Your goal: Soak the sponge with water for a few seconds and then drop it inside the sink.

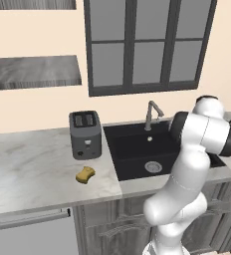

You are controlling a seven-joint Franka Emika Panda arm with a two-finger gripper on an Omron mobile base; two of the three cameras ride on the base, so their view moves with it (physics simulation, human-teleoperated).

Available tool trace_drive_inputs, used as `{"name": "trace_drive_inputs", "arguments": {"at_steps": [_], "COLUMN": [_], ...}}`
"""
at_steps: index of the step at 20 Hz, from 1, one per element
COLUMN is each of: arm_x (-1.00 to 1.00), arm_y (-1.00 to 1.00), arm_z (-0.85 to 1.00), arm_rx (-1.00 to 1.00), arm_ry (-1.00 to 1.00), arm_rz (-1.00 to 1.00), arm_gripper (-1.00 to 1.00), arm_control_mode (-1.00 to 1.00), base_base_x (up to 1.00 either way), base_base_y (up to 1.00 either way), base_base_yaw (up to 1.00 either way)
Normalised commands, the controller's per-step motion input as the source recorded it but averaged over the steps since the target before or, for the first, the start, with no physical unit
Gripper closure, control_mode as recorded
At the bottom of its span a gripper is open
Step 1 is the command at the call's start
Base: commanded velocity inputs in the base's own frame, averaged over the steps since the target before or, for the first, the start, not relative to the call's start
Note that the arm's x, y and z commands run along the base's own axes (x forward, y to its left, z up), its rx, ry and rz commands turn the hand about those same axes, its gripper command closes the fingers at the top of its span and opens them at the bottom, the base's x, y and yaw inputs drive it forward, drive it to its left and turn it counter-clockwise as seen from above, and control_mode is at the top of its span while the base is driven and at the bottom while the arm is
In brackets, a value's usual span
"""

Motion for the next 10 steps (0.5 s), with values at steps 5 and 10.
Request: {"name": "trace_drive_inputs", "arguments": {"at_steps": [5,10], "arm_x": [0.15,0.10], "arm_y": [-0.01,-0.01], "arm_z": [0.00,0.00], "arm_rx": [0.00,0.00], "arm_ry": [0.00,0.00], "arm_rz": [0.00,0.00], "arm_gripper": [-1.00,-1.00], "arm_control_mode": [-1.00,-1.00], "base_base_x": [0.00,0.00], "base_base_y": [0.00,0.00], "base_base_yaw": [0.00,0.00]}}
